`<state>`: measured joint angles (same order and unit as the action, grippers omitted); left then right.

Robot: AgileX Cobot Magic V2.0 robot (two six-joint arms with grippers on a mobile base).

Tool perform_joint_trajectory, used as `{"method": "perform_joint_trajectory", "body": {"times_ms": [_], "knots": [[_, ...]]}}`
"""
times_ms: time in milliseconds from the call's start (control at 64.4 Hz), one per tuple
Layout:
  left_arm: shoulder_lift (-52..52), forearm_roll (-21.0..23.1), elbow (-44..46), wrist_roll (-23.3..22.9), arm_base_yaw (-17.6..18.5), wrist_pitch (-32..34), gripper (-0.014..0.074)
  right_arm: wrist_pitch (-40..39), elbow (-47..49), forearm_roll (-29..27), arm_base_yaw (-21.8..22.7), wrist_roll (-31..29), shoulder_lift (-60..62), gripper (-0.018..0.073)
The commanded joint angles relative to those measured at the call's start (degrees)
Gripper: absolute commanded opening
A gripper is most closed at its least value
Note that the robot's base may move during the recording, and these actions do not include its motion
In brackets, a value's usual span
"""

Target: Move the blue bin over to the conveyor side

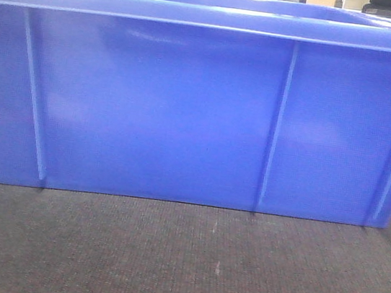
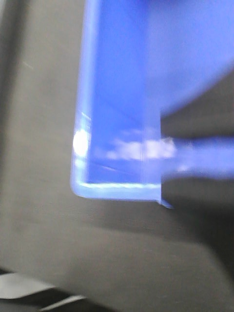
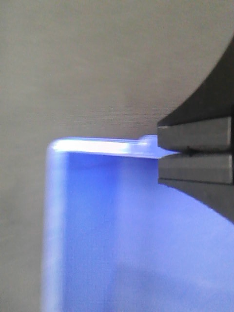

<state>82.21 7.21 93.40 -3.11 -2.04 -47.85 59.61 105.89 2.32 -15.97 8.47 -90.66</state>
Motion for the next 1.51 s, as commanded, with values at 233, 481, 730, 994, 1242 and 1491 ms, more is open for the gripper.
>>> {"method": "perform_joint_trajectory", "body": {"times_ms": [233, 481, 730, 994, 1242, 1491], "knots": [[-8.3, -1.1, 1.1, -0.2, 0.1, 2.4, 0.0003, 4.7, 7.6, 1.0, 0.3, -0.5, 3.7, -0.0077], [-16.7, -1.5, -4.1, -0.2, 0.1, 8.6, 0.0002, -2.3, 2.5, 1.0, 0.3, -1.5, 11.0, -0.0080], [-29.5, -1.5, -25.1, -0.2, 0.1, 22.7, 0.0002, -16.9, -19.0, 1.0, 0.3, -3.7, 22.9, -0.0080], [-45.2, -1.5, -53.0, -0.2, 0.1, 41.1, 0.0002, -44.4, -50.5, 1.0, 0.3, -3.7, 40.3, -0.0080], [-58.0, -1.5, -71.7, -0.2, 0.1, 50.5, 0.0002, -60.5, -77.0, 1.0, 0.3, -3.7, 58.1, -0.0072], [-67.9, -1.5, -78.9, -0.2, 0.0, 49.1, 0.0002, -64.3, -93.0, 1.0, 0.3, -3.7, 73.1, 0.0134]]}}
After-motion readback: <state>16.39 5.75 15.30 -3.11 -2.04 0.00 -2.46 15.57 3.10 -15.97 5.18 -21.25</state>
